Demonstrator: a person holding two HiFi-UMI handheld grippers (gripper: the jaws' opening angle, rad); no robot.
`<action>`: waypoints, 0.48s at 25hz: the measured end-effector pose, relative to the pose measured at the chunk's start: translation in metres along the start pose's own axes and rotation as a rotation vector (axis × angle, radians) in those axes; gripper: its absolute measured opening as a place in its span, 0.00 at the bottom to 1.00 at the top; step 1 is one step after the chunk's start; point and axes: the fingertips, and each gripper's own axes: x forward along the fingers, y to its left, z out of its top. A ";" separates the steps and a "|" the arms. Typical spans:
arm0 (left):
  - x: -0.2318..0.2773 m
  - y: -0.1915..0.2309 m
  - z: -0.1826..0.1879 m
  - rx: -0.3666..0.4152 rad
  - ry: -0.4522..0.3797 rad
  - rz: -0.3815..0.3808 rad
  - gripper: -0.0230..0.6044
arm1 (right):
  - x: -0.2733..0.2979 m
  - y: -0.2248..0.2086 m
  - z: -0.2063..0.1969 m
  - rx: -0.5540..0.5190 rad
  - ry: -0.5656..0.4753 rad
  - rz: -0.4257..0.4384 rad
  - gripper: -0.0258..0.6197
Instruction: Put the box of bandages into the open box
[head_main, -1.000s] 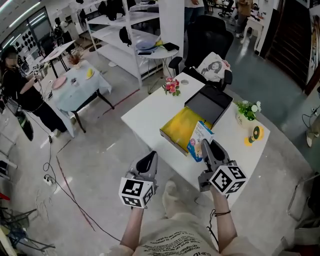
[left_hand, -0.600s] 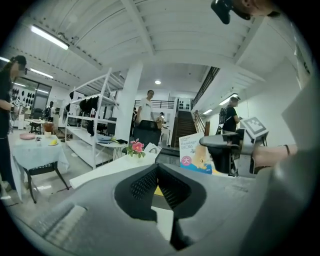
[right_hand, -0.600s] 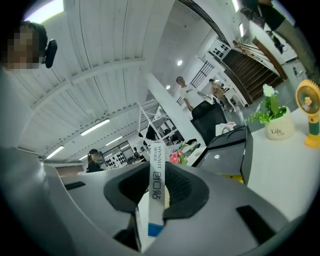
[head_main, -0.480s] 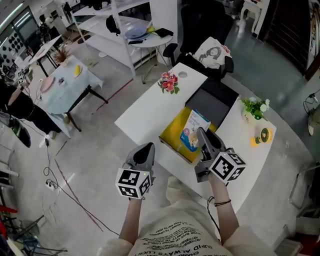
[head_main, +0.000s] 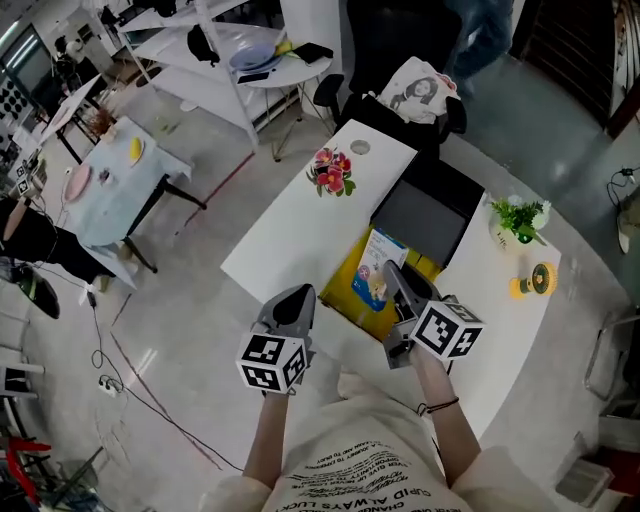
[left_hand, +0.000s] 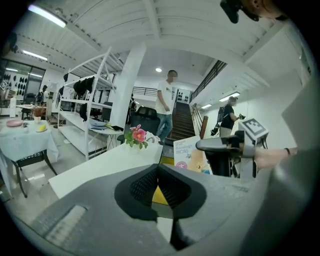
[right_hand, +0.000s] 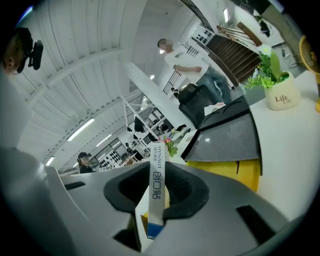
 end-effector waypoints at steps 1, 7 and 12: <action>0.004 0.001 -0.001 -0.005 0.005 -0.004 0.07 | 0.004 -0.004 -0.003 0.024 0.009 -0.005 0.18; 0.024 0.000 -0.007 -0.017 0.046 -0.037 0.07 | 0.017 -0.027 -0.014 0.172 0.035 -0.063 0.18; 0.035 -0.001 -0.016 -0.021 0.093 -0.066 0.07 | 0.028 -0.045 -0.025 0.249 0.068 -0.128 0.18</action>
